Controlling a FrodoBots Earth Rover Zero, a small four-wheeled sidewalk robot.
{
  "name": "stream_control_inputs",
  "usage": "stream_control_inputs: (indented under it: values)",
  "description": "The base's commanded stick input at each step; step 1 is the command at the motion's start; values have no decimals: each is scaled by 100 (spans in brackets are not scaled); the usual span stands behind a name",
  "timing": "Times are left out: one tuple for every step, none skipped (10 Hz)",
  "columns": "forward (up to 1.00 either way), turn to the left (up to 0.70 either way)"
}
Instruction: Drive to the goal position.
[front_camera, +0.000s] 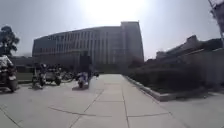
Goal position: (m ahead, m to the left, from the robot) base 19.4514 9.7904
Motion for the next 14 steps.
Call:
stream_control_inputs:
  values:
    - [100, 0]
    - [100, 0]
    - [100, 0]
    - [100, 0]
    - [100, 0]
    - [100, 0]
    - [100, 0]
    - [100, 0]
    - [100, 0]
    - [100, 0]
    - [100, 0]
    - [100, -40]
    - [100, -40]
    - [100, -40]
